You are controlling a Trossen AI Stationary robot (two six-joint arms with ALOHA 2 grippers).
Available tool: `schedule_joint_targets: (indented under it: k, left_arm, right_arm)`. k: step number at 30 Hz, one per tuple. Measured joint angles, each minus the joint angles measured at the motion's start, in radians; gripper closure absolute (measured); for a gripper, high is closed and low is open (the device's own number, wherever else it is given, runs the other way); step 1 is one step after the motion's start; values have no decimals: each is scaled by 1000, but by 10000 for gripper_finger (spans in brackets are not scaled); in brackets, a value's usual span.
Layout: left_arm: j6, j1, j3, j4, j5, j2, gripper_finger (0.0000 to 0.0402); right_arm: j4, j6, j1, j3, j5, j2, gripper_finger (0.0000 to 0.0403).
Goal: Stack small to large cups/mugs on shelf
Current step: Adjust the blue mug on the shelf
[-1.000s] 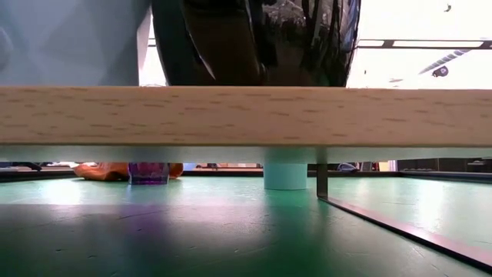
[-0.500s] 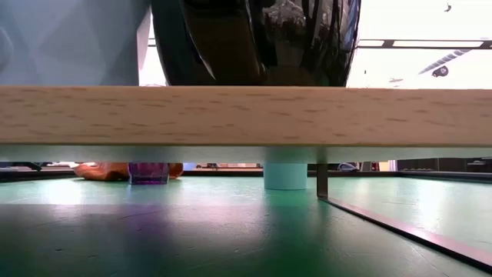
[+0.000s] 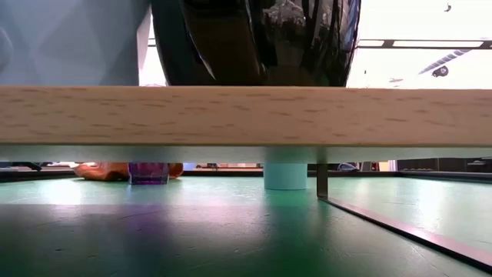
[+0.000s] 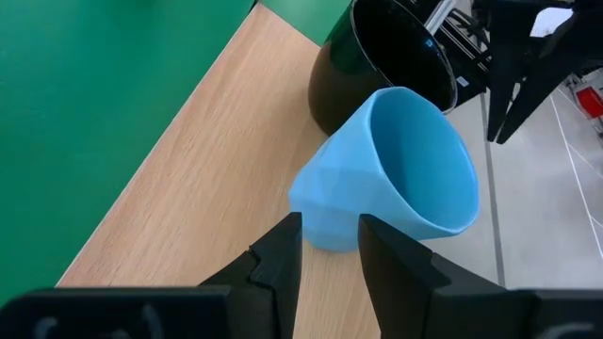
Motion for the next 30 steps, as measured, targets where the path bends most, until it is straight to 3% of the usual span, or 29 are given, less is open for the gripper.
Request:
schedule_joint_targets:
  k: [10,30]
  left_arm:
    - [0,0,0,0,0,0,309]
    - [-1,0,0,-1,0,0,309]
  right_arm:
    - [1,-28,-2,-10,-50,0,394]
    - [25,-25,-4,4,-42,48,394]
